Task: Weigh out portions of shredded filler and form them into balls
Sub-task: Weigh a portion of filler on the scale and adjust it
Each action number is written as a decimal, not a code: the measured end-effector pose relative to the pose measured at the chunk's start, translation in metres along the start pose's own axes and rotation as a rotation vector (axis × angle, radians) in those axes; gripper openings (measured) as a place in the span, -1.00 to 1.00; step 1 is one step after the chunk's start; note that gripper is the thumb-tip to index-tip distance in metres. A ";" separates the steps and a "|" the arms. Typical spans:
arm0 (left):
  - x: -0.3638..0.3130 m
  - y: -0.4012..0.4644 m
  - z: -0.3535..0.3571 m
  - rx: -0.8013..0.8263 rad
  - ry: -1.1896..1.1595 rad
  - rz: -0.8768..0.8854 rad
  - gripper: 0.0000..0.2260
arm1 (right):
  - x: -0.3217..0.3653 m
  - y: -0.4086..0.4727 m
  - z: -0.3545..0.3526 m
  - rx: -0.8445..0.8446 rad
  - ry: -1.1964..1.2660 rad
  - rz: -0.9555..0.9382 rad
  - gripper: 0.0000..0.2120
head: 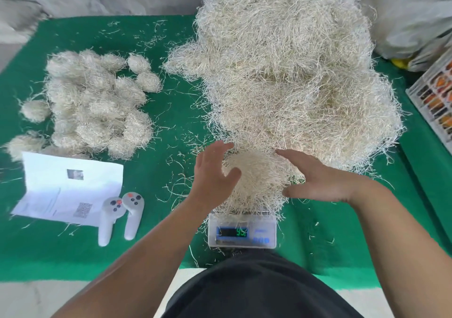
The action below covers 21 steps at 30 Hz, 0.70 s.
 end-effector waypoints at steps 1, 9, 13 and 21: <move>-0.004 0.000 0.001 0.010 0.016 0.012 -0.46 | -0.002 -0.003 -0.001 0.028 -0.039 0.017 0.01; -0.011 -0.010 -0.004 0.017 0.205 0.086 -0.52 | 0.017 -0.002 0.001 -0.130 -0.051 -0.059 0.09; -0.010 -0.017 -0.004 0.014 0.232 0.093 -0.51 | 0.027 0.009 0.010 -0.287 -0.033 -0.075 -0.01; -0.004 -0.026 -0.008 -0.031 0.139 0.074 -0.54 | 0.016 0.017 0.014 -0.683 0.085 -0.103 -0.26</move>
Point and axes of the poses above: each hand's wrist, its own y-axis towards the middle knuckle, its own z-axis out of the palm, x = y × z, the point moved 7 cm from there along y, towards the middle knuckle, and after that the axes turned 4 degrees about z, right-handed, at the moved point
